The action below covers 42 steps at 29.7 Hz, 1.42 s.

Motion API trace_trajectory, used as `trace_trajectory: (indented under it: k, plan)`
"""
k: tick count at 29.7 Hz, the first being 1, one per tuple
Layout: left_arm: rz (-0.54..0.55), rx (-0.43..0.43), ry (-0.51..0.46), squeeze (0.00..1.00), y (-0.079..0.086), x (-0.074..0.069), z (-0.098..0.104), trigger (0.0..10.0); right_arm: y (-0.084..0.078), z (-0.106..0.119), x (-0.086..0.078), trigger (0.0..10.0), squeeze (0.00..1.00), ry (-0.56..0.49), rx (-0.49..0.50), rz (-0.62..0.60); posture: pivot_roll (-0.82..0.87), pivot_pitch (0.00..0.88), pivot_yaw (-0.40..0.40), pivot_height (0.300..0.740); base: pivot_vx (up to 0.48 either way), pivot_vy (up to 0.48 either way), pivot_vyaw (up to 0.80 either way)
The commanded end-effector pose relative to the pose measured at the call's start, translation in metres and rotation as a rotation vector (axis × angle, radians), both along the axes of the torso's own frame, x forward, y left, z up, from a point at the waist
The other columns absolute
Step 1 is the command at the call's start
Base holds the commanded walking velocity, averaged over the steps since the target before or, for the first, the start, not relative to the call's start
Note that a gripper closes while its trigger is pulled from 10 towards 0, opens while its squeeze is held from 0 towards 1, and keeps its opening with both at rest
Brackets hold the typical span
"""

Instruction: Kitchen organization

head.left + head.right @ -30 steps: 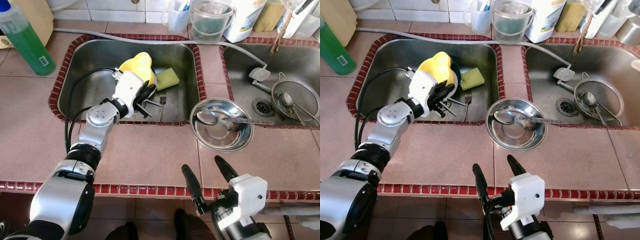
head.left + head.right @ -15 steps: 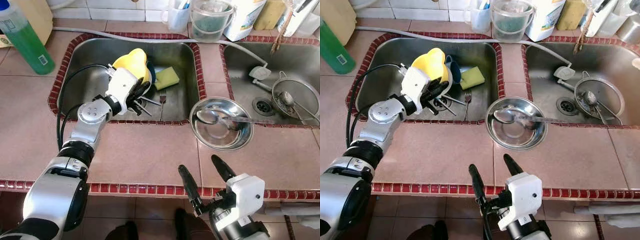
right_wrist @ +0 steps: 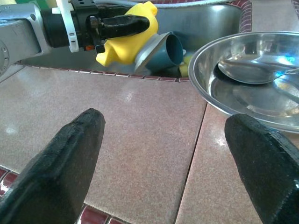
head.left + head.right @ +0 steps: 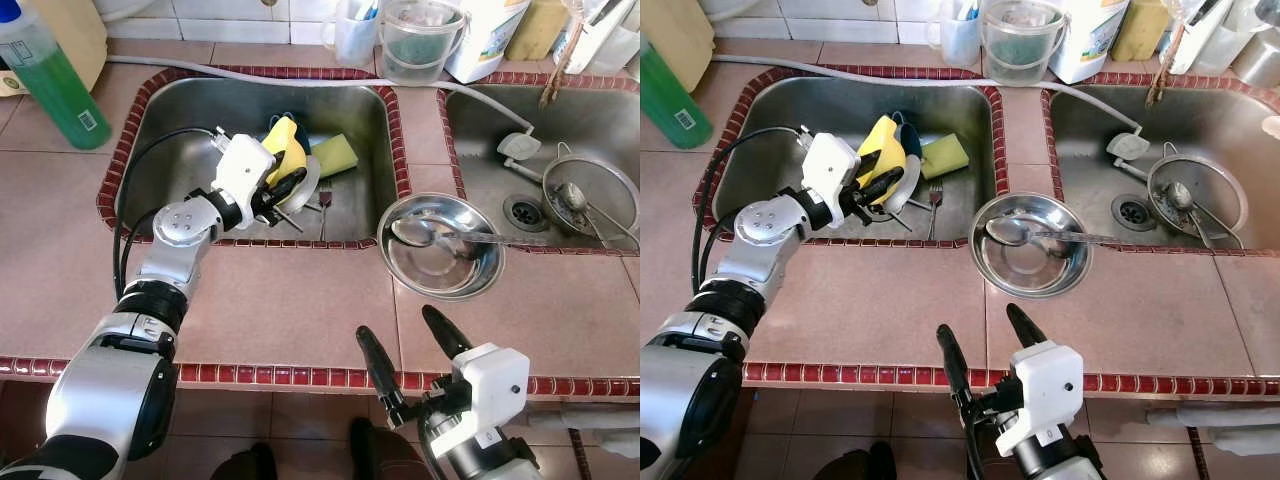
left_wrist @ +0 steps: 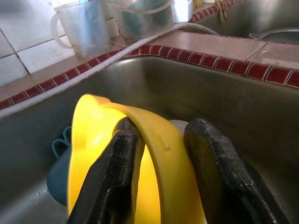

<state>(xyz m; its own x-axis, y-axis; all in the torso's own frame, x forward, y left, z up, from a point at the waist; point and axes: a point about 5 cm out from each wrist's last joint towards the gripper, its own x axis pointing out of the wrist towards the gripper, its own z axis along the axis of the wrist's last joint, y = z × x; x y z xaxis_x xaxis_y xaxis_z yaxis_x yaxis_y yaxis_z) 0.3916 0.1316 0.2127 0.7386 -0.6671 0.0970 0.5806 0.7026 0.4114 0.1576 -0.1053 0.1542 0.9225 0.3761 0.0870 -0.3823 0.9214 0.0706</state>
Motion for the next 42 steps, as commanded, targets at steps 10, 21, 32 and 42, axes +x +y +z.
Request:
trace_trajectory:
  k: [10, 21, 32, 42]
  plan:
    - [-0.021, -0.012, 0.01, 1.0, 0.003, 0.001, 0.006, 10.0, 0.001, -0.004, -0.001, 10.0, 0.0, 0.018, 0.001, 0.005, -0.34, 0.289, 0.016, 0.732, 0.0, 0.0, 0.0]
    - [-0.106, 0.251, -0.102, 1.0, -0.005, -0.006, 0.003, 10.0, 0.001, -0.004, 0.0, 10.0, 0.0, 0.017, 0.0, 0.005, -0.34, 0.292, 0.019, 0.732, 0.0, 0.0, 0.0]
    - [-0.104, 0.344, -0.148, 1.0, -0.003, -0.007, 0.002, 10.0, 0.001, -0.004, 0.003, 10.0, 0.0, 0.011, -0.003, 0.006, -0.33, 0.286, 0.018, 0.732, 0.0, 0.0, 0.0]
    - [-0.066, 0.022, 0.0, 0.0, 0.002, 0.0, 0.012, 10.0, 0.0, -0.003, 0.006, 10.0, 0.0, -0.005, -0.009, -0.005, -0.33, 0.27, 0.021, 0.732, 0.0, 0.0, 0.0]
